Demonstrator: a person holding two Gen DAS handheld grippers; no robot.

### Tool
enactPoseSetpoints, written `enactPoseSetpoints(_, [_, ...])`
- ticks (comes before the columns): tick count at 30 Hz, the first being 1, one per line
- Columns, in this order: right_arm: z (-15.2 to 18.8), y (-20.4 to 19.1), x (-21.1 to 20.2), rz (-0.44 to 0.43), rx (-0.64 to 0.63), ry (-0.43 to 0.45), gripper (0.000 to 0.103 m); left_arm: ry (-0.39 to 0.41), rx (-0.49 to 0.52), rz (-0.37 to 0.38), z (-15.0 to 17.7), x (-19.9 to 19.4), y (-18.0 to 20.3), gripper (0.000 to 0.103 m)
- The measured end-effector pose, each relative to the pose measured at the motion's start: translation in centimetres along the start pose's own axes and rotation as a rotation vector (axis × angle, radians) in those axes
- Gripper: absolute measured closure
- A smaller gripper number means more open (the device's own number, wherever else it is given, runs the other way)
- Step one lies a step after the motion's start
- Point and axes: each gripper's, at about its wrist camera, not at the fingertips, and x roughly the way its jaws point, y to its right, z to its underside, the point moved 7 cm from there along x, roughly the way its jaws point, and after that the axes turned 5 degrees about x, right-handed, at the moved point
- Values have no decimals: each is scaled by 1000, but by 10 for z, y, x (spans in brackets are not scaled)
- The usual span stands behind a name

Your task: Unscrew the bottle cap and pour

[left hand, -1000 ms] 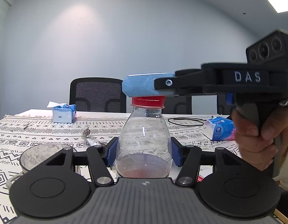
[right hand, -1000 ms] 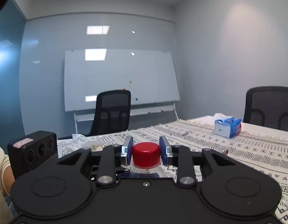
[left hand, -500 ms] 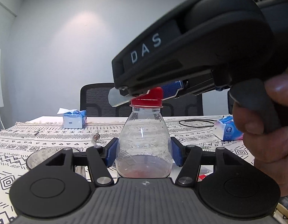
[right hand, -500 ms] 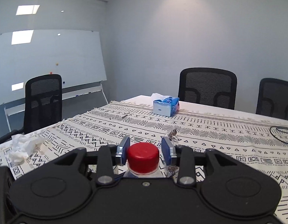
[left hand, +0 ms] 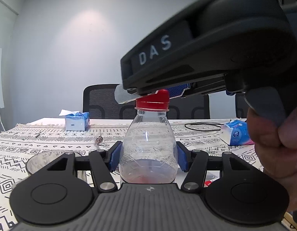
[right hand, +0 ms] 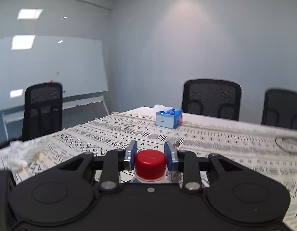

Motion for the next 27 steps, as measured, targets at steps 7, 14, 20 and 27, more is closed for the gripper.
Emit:
enactPoseSetpoints(7, [-3, 8, -1, -152, -43, 14, 71, -6, -12, 27, 1, 0, -2, 49])
enactPoseSetpoints(14, [-7, 26, 5, -399, -56, 10, 70, -10, -30, 61, 2, 0, -7, 49])
enactPoseSetpoints(20, [-8, 15, -2, -225, -3, -10, 60, -6, -32, 37, 3, 1, -6, 46])
enactPoseSetpoints(27, [-3, 3, -10, 11, 59, -26, 50, -15, -33, 15, 2, 2, -4, 45])
